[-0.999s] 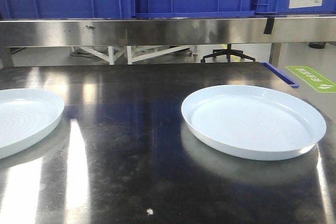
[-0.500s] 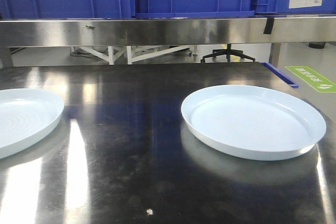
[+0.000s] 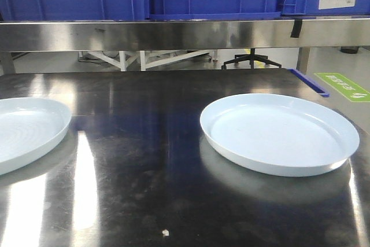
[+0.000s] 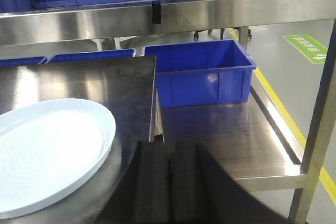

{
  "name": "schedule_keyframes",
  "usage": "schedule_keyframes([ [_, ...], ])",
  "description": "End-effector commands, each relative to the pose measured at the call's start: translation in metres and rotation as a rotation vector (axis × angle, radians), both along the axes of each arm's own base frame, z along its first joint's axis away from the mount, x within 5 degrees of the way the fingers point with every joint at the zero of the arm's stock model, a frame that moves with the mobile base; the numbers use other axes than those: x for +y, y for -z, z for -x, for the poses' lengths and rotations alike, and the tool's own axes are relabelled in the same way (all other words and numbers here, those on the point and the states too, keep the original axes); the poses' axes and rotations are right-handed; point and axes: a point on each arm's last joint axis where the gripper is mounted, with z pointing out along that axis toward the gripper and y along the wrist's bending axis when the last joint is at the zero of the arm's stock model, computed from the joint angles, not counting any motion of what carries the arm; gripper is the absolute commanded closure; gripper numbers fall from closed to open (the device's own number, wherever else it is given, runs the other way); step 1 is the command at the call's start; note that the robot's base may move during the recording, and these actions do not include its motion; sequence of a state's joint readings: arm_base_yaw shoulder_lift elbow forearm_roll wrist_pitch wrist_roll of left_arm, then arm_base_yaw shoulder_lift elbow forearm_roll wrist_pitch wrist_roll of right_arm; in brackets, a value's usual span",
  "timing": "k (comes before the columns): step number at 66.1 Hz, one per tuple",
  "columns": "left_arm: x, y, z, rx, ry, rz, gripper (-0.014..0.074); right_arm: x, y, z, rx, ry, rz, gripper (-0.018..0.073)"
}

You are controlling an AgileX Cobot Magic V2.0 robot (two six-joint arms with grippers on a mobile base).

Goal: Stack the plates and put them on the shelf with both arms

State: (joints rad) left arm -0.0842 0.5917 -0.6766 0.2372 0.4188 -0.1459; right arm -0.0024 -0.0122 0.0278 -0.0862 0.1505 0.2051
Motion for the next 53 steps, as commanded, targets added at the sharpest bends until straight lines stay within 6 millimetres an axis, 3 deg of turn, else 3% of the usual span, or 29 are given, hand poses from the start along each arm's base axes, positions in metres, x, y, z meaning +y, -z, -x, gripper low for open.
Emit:
schedule_keyframes([
  [1,-0.003,-0.04,-0.024,0.024,-0.002,-0.047,0.051,0.001,-0.009,0.001,-0.104,-0.006,0.008,0.0503],
  [6,-0.003,-0.061,-0.041,0.086,-0.024,-0.072,0.051,0.001,-0.009,0.001,-0.104,-0.006,0.008,0.0503],
  [15,-0.001,-0.076,-0.051,0.177,-0.065,-0.084,0.051,0.001,-0.009,0.001,-0.104,-0.006,0.008,0.0503],
  [34,-0.004,-0.076,-0.062,0.15,-0.05,-0.087,0.051,0.001,-0.009,0.001,-0.104,-0.006,0.008,0.0503],
  [53,-0.004,-0.075,-0.062,0.171,-0.055,-0.087,0.051,0.001,-0.009,0.001,-0.104,-0.006,0.008,0.0503],
])
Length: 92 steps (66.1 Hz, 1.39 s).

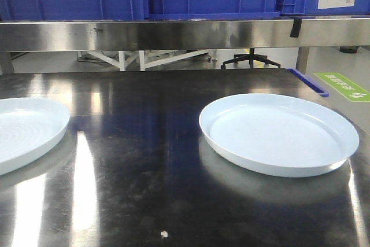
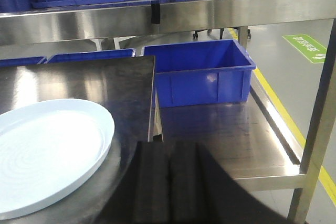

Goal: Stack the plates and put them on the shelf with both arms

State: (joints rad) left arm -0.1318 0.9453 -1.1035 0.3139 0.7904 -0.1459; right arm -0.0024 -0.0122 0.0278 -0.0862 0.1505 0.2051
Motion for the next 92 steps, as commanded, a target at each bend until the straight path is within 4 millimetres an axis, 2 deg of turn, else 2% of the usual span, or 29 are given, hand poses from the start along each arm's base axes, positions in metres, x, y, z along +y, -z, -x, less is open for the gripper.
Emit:
schedule_keyframes([
  [1,-0.001,-0.018,0.002,-0.105,0.017,-0.005,0.051,0.001,-0.009,0.001,-0.104,-0.006,0.008,0.0503],
  [43,-0.001,-0.017,0.002,-0.093,0.013,-0.004,0.051,0.001,-0.009,0.001,-0.109,-0.006,0.018,0.0503],
  [52,0.0,-0.015,0.003,-0.074,0.007,-0.007,0.051,0.001,-0.017,0.002,-0.198,-0.015,0.038,0.0503],
  [59,0.001,-0.013,0.004,-0.047,-0.002,-0.008,0.051,0.002,-0.035,0.005,-0.372,-0.034,-0.088,0.0503],
  [63,0.001,-0.013,0.004,-0.041,-0.004,-0.008,0.051,0.001,-0.049,0.009,-0.403,-0.033,-0.145,0.0503],
  [71,0.001,-0.013,0.004,-0.039,-0.005,-0.009,0.051,0.001,-0.084,0.018,-0.319,-0.027,-0.167,0.0503],
  [77,0.001,-0.013,0.004,-0.039,-0.005,-0.009,0.051,0.0,-0.12,0.021,-0.266,-0.01,-0.109,0.0503],
  [87,0.001,-0.013,0.004,-0.039,-0.005,-0.009,0.051,-0.002,-0.178,-0.002,-0.163,0.026,-0.032,0.0503],
  [92,0.001,-0.012,0.005,-0.034,-0.006,-0.009,0.051,-0.003,-0.195,-0.027,-0.049,0.038,-0.031,0.0503],
])
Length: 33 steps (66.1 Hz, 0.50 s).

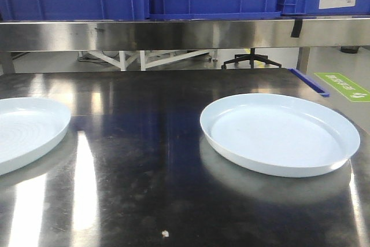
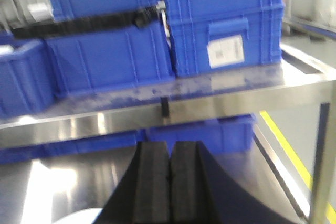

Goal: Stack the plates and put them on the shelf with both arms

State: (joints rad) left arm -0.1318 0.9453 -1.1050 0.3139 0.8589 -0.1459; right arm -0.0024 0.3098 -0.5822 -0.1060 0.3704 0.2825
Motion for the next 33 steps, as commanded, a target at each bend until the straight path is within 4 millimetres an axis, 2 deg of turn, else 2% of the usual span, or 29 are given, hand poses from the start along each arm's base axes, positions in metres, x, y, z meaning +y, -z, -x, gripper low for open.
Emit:
schedule_keyframes([
  [1,-0.001,-0.017,0.001,-0.095,0.014,-0.006,0.051,-0.001,-0.035,-0.027,0.041,0.012,0.03,0.0503],
  [10,0.0,-0.014,0.003,-0.065,0.004,-0.008,0.051,-0.002,-0.056,-0.069,0.183,0.016,0.011,0.0503],
  [18,0.001,-0.014,0.003,-0.058,0.002,-0.008,0.051,0.002,-0.059,-0.099,0.245,-0.011,-0.062,0.0503],
  [33,0.0,-0.014,0.003,-0.062,0.003,-0.008,0.051,0.005,-0.049,-0.125,0.301,-0.038,-0.149,0.0503],
])
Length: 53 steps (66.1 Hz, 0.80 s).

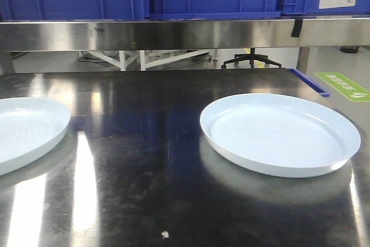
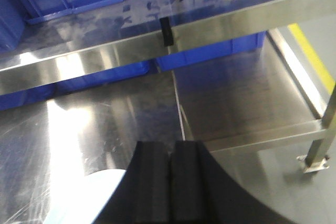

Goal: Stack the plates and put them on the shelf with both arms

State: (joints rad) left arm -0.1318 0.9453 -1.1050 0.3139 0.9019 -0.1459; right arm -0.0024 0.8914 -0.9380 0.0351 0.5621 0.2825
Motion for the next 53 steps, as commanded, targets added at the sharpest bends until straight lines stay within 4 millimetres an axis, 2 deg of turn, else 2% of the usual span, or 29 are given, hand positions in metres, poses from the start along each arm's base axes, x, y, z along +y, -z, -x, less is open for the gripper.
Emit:
schedule_keyframes([
  [1,-0.001,-0.017,0.001,-0.103,0.016,-0.006,0.051,0.0,-0.017,-0.007,-0.111,0.0,-0.011,0.0503],
  [14,-0.001,-0.018,0.0,-0.112,0.019,-0.005,0.051,0.0,-0.015,-0.018,-0.132,0.002,-0.011,0.0503],
  [33,-0.005,-0.015,0.001,-0.084,0.03,0.062,0.051,0.0,-0.015,-0.019,-0.131,0.003,-0.012,0.0487],
  [38,-0.006,-0.014,0.001,-0.08,0.033,0.075,0.051,0.0,-0.014,-0.019,-0.124,0.002,-0.011,0.0384],
  [45,-0.007,-0.009,0.0,-0.061,0.033,0.078,0.0461,0.0,-0.012,-0.018,-0.096,0.001,-0.011,0.0109],
  [50,-0.007,0.0,-0.006,-0.015,0.029,0.073,0.0338,0.0,-0.009,-0.017,-0.063,-0.001,-0.011,0.0005],
  [51,-0.008,0.008,-0.01,0.018,0.028,0.069,0.0256,0.001,-0.008,-0.017,-0.05,-0.001,-0.011,-0.0007],
  [53,-0.008,0.017,-0.015,0.052,0.026,0.063,0.0192,0.001,-0.007,-0.016,-0.037,-0.002,-0.011,-0.0001],
])
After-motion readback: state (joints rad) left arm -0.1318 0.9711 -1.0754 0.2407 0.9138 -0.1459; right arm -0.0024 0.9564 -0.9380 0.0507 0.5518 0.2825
